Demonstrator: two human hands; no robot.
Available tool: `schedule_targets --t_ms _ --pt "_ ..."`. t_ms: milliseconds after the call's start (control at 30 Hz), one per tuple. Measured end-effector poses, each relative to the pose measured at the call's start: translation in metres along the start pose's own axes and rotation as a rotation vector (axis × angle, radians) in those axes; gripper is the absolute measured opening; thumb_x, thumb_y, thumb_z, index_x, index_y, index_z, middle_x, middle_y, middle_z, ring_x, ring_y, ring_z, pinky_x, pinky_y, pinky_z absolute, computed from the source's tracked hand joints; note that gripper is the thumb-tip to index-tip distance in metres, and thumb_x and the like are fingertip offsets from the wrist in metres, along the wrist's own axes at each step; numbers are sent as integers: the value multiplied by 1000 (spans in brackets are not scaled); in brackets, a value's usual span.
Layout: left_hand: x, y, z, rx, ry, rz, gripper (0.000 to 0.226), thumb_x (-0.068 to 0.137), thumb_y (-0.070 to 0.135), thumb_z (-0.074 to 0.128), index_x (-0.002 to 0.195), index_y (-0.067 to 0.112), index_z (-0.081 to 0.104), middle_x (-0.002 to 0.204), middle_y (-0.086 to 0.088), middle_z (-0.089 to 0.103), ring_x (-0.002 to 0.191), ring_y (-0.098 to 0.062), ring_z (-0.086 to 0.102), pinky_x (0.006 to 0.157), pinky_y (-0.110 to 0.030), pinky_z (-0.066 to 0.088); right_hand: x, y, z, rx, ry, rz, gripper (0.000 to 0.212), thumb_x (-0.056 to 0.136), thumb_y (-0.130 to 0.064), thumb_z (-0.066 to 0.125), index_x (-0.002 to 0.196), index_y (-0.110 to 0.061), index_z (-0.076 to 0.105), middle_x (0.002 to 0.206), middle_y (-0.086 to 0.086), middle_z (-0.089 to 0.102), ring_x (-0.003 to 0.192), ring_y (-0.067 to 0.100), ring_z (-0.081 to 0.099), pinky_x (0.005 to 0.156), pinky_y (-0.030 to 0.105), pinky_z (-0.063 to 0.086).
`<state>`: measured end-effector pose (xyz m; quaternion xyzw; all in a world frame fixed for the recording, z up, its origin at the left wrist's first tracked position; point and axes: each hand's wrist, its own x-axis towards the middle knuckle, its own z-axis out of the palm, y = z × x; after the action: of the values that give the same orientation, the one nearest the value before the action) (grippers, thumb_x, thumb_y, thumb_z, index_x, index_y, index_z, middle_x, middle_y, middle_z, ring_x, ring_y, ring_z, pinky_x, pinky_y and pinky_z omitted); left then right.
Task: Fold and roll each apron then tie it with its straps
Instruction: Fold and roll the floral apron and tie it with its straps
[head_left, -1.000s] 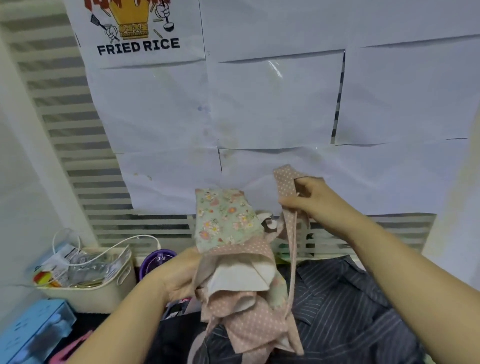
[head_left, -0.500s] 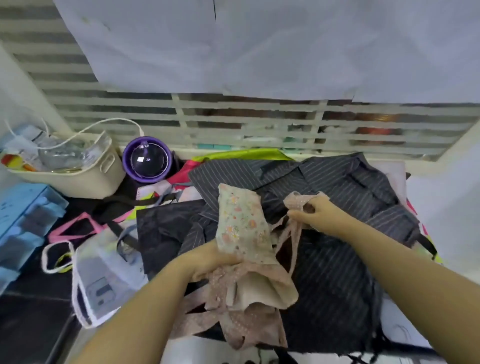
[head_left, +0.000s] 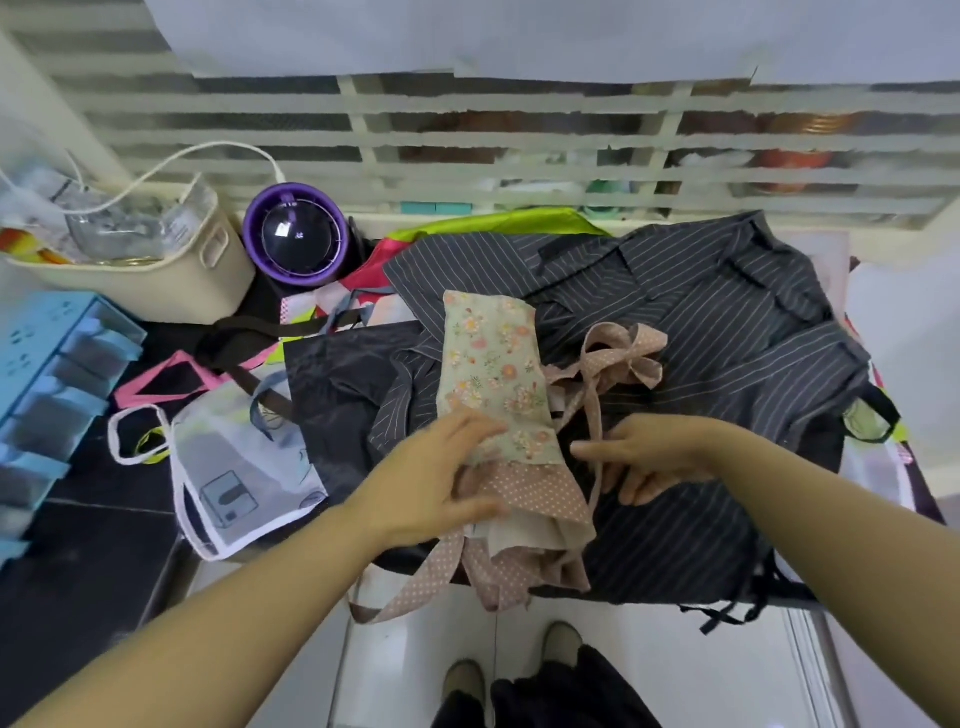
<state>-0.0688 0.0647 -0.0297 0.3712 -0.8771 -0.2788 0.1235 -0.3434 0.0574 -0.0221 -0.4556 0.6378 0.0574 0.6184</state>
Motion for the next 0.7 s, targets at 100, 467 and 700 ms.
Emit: schedule_targets --t_ms 100,467,700 --pt "-24 -8 15 162 -158 66 110 67 77 56 152 23 12 154 7 20 136 1 15 114 -20 10 -3 10 23 -4 -93 -10 40 86 -43 64 107 -9 64 105 9 69 81 17 68 73 27 57" --pt "2 -2 9 -536 136 -350 36 95 6 42 108 33 62 105 8 68 97 -10 60 82 -21 49 -27 25 57 585 -335 -188 20 94 -18 51 99 -6 66 104 16 66 94 26 65 82 36 54" --pt "17 -11 -25 -663 -69 -483 30 104 22 36 92 24 64 62 3 58 58 -11 50 56 -22 40 -42 3 74 647 -244 -273 21 89 -26 56 91 -12 71 102 10 70 97 23 67 96 43 51"
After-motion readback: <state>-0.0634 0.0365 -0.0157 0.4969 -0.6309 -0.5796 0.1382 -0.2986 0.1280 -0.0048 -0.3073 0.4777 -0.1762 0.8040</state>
